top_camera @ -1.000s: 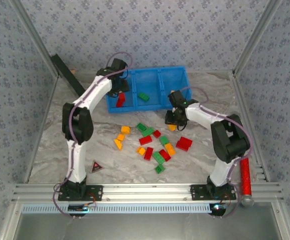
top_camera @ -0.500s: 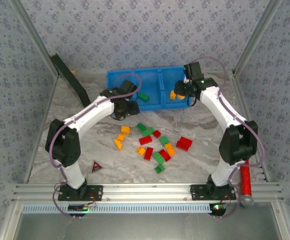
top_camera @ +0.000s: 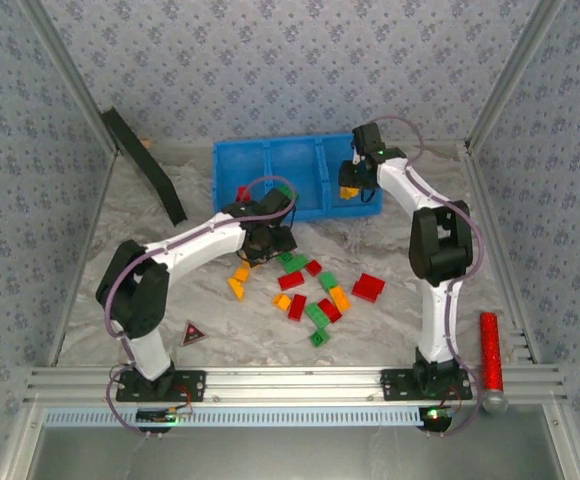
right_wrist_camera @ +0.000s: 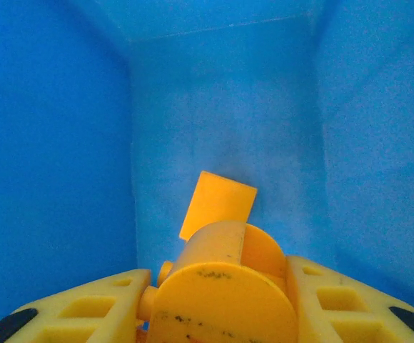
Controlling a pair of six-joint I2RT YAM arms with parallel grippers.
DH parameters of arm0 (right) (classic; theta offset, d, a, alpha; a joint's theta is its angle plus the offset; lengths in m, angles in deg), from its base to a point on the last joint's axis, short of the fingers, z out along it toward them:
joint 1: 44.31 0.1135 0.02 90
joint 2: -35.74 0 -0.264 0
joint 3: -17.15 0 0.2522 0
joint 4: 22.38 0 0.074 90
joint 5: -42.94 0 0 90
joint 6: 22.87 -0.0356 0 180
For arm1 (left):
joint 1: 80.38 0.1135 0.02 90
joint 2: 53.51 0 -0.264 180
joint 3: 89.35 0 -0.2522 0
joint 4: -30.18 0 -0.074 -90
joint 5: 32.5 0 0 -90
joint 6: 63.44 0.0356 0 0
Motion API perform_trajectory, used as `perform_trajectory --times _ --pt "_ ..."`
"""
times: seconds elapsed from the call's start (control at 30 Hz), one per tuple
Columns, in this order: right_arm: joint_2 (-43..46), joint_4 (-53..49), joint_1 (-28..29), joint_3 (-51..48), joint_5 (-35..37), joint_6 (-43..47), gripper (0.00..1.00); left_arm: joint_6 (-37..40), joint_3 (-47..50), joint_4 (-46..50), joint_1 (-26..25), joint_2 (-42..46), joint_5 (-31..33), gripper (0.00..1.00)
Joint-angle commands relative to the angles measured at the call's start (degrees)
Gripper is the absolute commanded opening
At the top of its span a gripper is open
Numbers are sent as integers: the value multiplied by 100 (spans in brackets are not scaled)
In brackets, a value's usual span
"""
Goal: Sort the legos into containers by color
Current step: Place the lego in the container.
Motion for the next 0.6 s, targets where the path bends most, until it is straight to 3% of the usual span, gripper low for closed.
perform_trajectory --times 0.0,0.4,0.57 --pt "-196 6 -41 268 -123 145 37 -240 -218 -157 -27 -305 -132 75" --pt "342 232 -22 -432 -282 276 63 -320 -723 -55 80 -1154 -278 75" --pt "879 267 38 -784 -373 307 69 -332 -776 -49 185 -1393 -323 75"
